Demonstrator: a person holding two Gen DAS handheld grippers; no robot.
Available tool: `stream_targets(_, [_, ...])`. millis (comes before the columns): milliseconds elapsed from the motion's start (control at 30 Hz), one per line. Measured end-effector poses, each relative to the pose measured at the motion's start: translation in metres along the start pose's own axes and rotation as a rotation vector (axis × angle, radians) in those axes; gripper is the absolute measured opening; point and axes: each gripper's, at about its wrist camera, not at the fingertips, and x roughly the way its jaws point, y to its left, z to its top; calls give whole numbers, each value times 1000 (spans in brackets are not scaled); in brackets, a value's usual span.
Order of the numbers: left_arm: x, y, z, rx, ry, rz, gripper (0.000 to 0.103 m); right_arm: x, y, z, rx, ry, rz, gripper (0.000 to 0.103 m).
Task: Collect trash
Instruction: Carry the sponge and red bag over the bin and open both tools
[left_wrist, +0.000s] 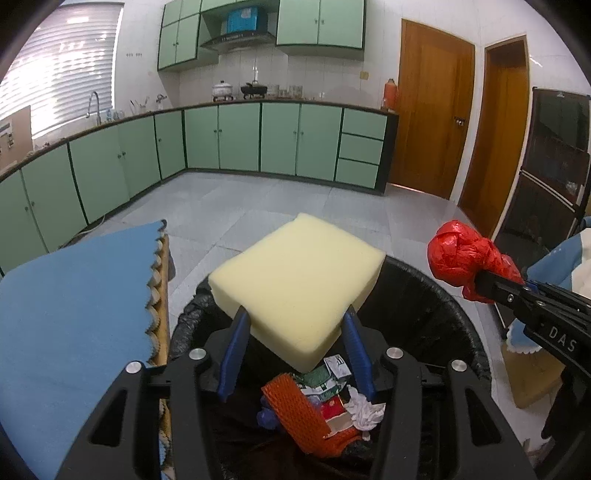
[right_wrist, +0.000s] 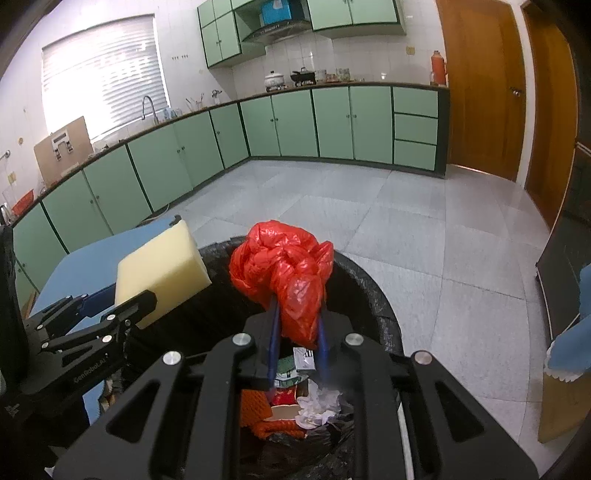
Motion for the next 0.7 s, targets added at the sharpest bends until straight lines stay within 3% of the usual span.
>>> stream_targets(167, [11,2,-5,4,24,-1,50,17,0,-1,4,33,4,17])
stream_targets(400, [18,8,-6,-17,44,-3,58,28,1,-3,11,51,4,56])
stream_targets(533, [17,13,-5,-34,48,0,61,26,3,-2,11,41,-3,67])
stream_targets(600, [16,16,-4,-38,47,2,61,23,3,-1,12,29,-13,80])
stream_targets(700, [13,20,-3,-40,37,9,63,18,6,1,13,10,-24,90])
